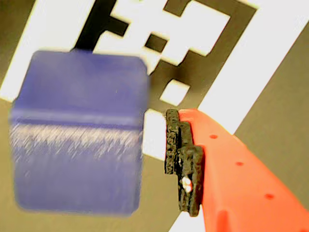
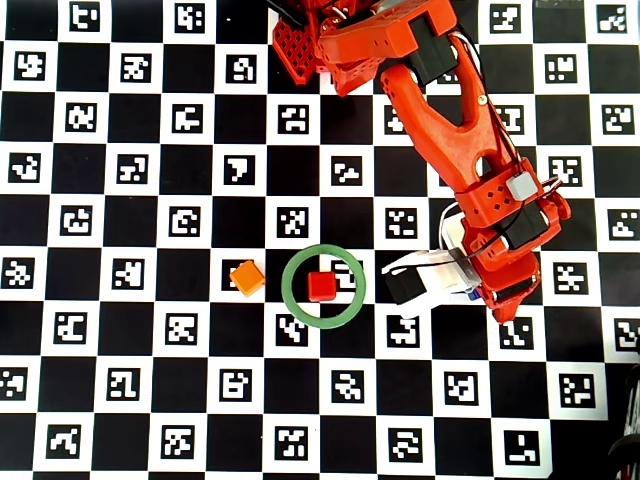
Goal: Grab the red cube then put it in the green circle then put the blue cube on top and finally the orange cube on top
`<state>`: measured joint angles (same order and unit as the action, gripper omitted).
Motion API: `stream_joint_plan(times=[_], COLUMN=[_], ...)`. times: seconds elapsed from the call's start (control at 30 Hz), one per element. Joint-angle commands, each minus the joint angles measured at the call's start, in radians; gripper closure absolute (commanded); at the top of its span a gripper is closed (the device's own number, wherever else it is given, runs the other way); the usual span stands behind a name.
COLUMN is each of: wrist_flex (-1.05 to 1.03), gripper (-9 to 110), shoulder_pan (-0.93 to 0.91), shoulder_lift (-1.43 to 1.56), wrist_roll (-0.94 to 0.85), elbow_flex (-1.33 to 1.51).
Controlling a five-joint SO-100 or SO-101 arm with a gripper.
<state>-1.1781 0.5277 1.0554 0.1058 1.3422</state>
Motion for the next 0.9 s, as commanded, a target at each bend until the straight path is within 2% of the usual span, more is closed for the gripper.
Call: stream_joint_plan(times=[0.0, 0.03, 0.2, 0.5, 0.87], wrist_flex=[0.012, 0.014, 0.032, 0.003, -0.282], gripper=[88, 95, 103, 104, 104], shoulder_pan=[-0.008, -0.011, -0.017, -0.014, -0.072], shoulder_lift=[0.034, 0.034, 0.046, 0.089, 0.196], wrist_roll=[-0.003, 0.011, 0.011, 0.020, 0.110], elbow_flex=[-0.014, -0.011, 0.009, 0.008, -0.233])
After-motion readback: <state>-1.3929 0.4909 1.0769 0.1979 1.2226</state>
